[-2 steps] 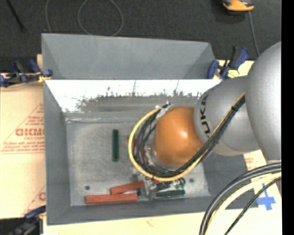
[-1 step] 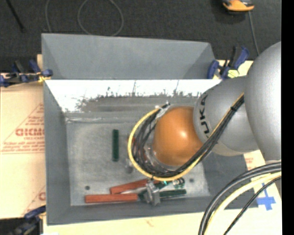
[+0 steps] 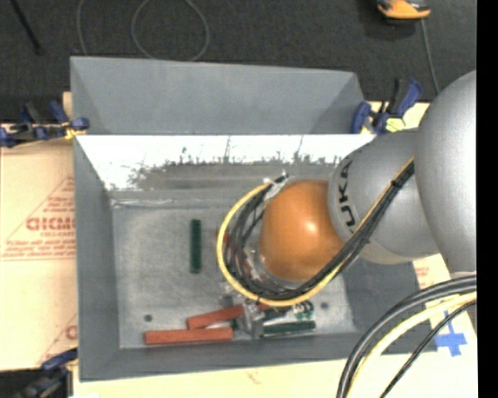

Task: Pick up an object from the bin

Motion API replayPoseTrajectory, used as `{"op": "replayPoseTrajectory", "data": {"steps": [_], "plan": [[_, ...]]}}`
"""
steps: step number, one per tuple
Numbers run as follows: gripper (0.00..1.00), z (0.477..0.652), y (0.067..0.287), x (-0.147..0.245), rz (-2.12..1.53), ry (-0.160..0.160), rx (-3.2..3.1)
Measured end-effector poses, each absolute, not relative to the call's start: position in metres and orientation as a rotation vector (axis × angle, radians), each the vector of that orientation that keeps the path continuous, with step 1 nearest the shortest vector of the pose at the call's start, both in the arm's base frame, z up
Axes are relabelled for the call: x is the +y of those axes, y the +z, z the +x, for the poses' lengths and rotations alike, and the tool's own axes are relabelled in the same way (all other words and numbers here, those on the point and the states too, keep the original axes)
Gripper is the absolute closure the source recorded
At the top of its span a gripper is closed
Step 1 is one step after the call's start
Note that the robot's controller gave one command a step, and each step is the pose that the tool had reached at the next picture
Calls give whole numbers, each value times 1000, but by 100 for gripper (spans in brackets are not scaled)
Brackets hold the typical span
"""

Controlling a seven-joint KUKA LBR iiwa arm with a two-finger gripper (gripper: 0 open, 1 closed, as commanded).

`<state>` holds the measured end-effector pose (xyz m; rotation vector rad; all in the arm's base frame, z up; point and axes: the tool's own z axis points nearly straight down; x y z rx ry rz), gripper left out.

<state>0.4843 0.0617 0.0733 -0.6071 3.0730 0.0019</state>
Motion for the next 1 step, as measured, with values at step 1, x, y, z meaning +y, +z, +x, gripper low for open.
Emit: {"op": "replayPoseTrajectory", "data": {"steps": [1], "plan": [[100,499,254,58,-658,-3,3061]]}}
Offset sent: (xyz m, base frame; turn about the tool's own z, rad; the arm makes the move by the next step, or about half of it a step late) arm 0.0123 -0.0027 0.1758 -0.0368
